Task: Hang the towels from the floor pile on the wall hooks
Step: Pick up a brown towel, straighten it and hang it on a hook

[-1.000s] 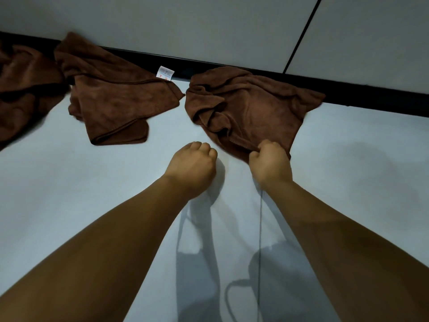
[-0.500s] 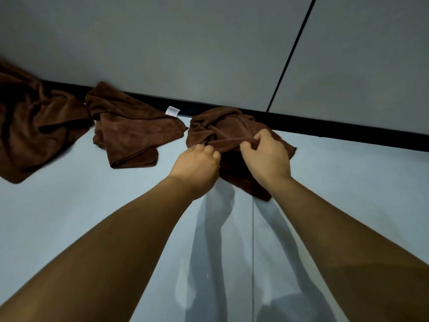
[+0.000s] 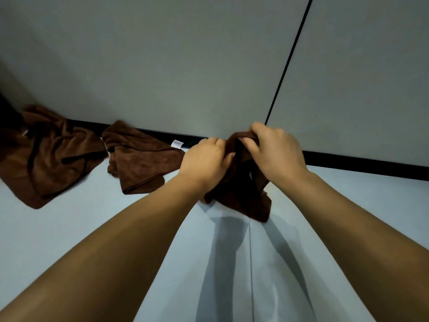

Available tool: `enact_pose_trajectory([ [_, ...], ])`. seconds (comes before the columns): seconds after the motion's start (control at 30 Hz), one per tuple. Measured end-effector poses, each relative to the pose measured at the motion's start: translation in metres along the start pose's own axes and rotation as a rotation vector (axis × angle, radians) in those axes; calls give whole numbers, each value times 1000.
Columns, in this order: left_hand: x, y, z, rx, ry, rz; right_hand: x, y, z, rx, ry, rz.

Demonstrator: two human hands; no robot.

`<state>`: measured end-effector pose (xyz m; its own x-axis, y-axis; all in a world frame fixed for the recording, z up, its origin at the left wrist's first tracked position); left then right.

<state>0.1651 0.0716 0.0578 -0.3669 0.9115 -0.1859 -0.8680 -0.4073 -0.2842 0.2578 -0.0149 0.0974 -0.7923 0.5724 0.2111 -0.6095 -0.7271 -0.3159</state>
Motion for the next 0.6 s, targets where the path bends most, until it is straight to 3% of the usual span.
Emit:
enact_pose_trajectory([
  [0.17,-13,-6,29,-137,241,88,10,-6,31,-107,27,40],
  [0.6,9,-3,47,-248,284,143,-7,-9,72,-248,6,-14],
])
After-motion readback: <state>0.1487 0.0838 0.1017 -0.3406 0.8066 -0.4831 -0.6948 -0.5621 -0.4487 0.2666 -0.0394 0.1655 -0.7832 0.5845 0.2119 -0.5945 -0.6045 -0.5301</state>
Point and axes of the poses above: each hand's wrist, its own y-axis away from the middle knuckle, its own z-axis out of the back of the hand, x = y × z, the point moved 3 cm from there along -y, towards the middle knuckle, and after that the axes turned 10 degrees about -z, right-handed, at the moved point
